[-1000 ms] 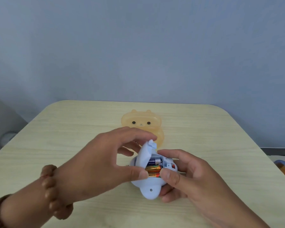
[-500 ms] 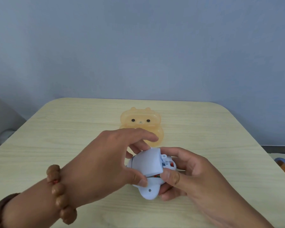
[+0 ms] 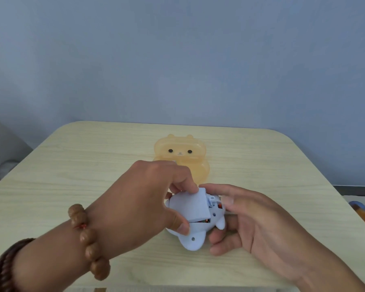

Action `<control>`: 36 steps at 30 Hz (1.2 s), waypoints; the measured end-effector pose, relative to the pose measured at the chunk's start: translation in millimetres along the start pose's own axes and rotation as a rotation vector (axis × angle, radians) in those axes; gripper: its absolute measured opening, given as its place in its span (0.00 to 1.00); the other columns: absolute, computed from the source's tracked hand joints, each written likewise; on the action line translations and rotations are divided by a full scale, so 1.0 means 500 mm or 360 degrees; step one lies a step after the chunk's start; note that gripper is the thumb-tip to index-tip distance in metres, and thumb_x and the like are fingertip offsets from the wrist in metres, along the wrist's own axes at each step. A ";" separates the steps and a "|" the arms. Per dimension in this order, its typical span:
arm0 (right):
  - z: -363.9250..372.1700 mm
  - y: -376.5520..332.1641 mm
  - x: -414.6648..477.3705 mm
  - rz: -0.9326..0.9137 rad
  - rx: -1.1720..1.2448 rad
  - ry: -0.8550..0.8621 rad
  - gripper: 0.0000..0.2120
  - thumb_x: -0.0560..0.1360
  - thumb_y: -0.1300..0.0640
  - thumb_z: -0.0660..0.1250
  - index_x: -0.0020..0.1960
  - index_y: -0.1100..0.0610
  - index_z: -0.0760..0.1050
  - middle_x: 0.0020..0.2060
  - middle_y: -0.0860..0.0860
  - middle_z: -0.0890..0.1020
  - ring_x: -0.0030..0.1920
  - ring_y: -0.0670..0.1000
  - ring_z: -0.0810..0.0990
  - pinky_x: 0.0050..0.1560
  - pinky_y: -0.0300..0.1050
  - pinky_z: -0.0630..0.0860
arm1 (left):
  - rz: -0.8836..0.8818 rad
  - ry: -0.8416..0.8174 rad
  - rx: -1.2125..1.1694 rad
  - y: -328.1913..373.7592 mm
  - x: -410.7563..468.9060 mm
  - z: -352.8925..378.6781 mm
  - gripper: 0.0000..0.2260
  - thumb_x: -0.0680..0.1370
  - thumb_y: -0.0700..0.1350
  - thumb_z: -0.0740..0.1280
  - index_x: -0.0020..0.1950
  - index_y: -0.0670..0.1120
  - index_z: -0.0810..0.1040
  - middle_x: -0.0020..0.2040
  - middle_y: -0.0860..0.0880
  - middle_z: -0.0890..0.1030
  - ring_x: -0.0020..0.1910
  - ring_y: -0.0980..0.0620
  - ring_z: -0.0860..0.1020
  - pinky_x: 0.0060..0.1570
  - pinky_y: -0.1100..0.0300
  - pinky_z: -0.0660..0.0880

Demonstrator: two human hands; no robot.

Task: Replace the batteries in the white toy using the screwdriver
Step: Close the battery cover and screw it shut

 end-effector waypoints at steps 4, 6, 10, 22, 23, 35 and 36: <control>0.004 -0.002 0.004 -0.0048 -0.0061 0.0206 0.17 0.71 0.50 0.69 0.55 0.57 0.85 0.32 0.57 0.81 0.30 0.54 0.80 0.32 0.49 0.83 | -0.0015 -0.0008 -0.0046 0.001 0.000 0.001 0.23 0.57 0.48 0.84 0.48 0.56 0.80 0.46 0.60 0.81 0.48 0.63 0.80 0.49 0.61 0.79; 0.008 -0.003 0.002 -0.0066 -0.0069 0.0228 0.18 0.69 0.49 0.69 0.54 0.56 0.86 0.30 0.56 0.80 0.29 0.54 0.80 0.31 0.48 0.83 | -0.0016 -0.0009 -0.0068 0.000 0.000 0.001 0.23 0.58 0.48 0.84 0.48 0.56 0.80 0.46 0.60 0.81 0.48 0.62 0.80 0.49 0.60 0.79; 0.009 -0.006 -0.001 -0.0070 -0.0114 0.0261 0.20 0.66 0.47 0.72 0.53 0.57 0.86 0.30 0.57 0.80 0.29 0.54 0.80 0.31 0.49 0.83 | -0.0003 -0.0020 -0.0004 0.001 0.002 0.004 0.23 0.58 0.49 0.84 0.49 0.56 0.79 0.46 0.59 0.81 0.48 0.60 0.79 0.49 0.58 0.79; 0.003 -0.001 -0.002 -0.0124 -0.0153 0.0341 0.15 0.69 0.53 0.72 0.54 0.53 0.86 0.34 0.61 0.78 0.30 0.55 0.81 0.32 0.48 0.83 | 0.0017 -0.0070 -0.0004 -0.014 0.002 0.012 0.23 0.60 0.52 0.83 0.52 0.60 0.81 0.48 0.59 0.79 0.50 0.60 0.79 0.52 0.57 0.79; 0.003 -0.001 -0.001 -0.0123 -0.0149 0.0341 0.15 0.69 0.52 0.72 0.54 0.53 0.86 0.34 0.61 0.78 0.30 0.55 0.80 0.32 0.48 0.83 | 0.0026 -0.0078 0.0005 -0.015 0.002 0.013 0.23 0.61 0.52 0.82 0.53 0.60 0.81 0.49 0.59 0.79 0.50 0.60 0.79 0.53 0.57 0.78; 0.010 0.002 -0.011 -0.0139 -0.0310 0.0447 0.10 0.77 0.58 0.69 0.55 0.50 0.86 0.29 0.56 0.80 0.29 0.54 0.82 0.32 0.50 0.84 | 0.0087 0.0010 -0.0117 -0.029 -0.026 0.035 0.25 0.64 0.65 0.75 0.58 0.63 0.76 0.65 0.73 0.72 0.64 0.72 0.71 0.61 0.61 0.74; 0.008 -0.003 -0.019 -0.0194 -0.0423 0.0506 0.09 0.78 0.55 0.69 0.55 0.48 0.85 0.29 0.53 0.82 0.29 0.53 0.83 0.33 0.52 0.85 | 0.0076 0.0023 -0.0146 -0.029 -0.026 0.034 0.24 0.63 0.64 0.75 0.58 0.63 0.77 0.64 0.74 0.73 0.63 0.73 0.72 0.61 0.61 0.75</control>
Point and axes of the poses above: each hand's wrist, its own x-axis towards the middle knuckle, its own z-axis out of the palm, y = z × x, the point moved 6 cm from there along x, towards the middle knuckle
